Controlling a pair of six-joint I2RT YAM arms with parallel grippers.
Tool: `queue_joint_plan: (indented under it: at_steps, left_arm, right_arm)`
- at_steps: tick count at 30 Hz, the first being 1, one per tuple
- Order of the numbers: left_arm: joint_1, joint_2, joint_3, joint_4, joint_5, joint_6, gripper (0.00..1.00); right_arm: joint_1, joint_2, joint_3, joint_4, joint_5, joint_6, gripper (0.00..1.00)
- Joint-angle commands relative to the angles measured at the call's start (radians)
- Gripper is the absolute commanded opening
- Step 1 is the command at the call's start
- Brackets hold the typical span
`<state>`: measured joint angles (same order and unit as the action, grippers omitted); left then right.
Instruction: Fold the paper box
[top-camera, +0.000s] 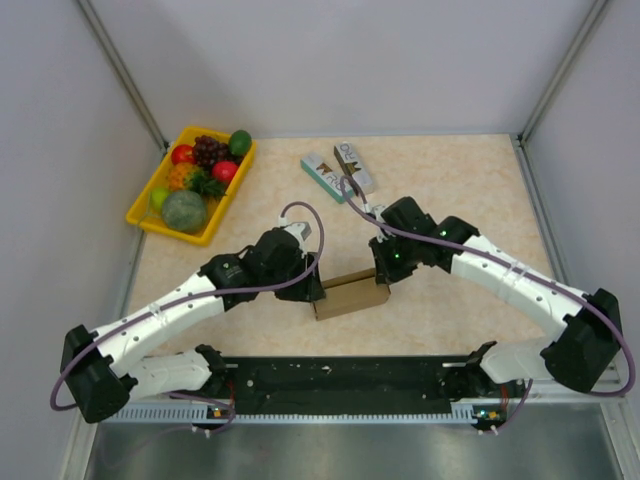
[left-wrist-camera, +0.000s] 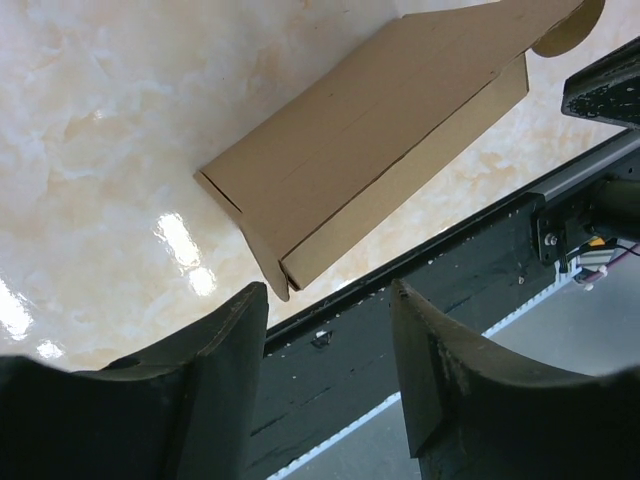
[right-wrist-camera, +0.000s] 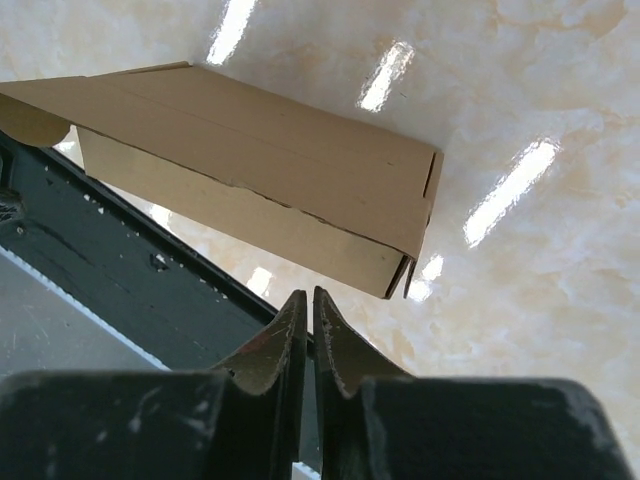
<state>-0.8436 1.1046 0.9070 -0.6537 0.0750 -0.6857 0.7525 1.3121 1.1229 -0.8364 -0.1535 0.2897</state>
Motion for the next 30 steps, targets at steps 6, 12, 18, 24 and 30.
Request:
queue_joint_plan:
  at_steps: [6, 12, 18, 24, 30]
  left_arm:
    - [0.005, -0.043, 0.009, -0.041, 0.006, 0.028, 0.64]
    - [0.005, 0.001, 0.007, -0.02, 0.031, 0.034, 0.55]
    - [0.005, 0.04, 0.024, -0.003, 0.066, 0.034, 0.55]
    - [0.005, 0.002, -0.003, 0.003, 0.059, 0.02, 0.57]
    - [0.005, -0.122, -0.072, 0.07, -0.01, -0.029, 0.57]
  right_arm:
    - [0.015, -0.094, 0.094, -0.102, 0.113, -0.072, 0.23]
    - [0.004, -0.065, 0.081, -0.115, 0.17, -0.141, 0.31]
    - [-0.005, -0.031, 0.06, -0.098, 0.192, -0.156, 0.32]
    - [-0.004, -0.039, 0.052, -0.043, 0.189, -0.118, 0.35]
    - [0.105, -0.186, -0.005, 0.068, 0.29, 0.078, 0.45]
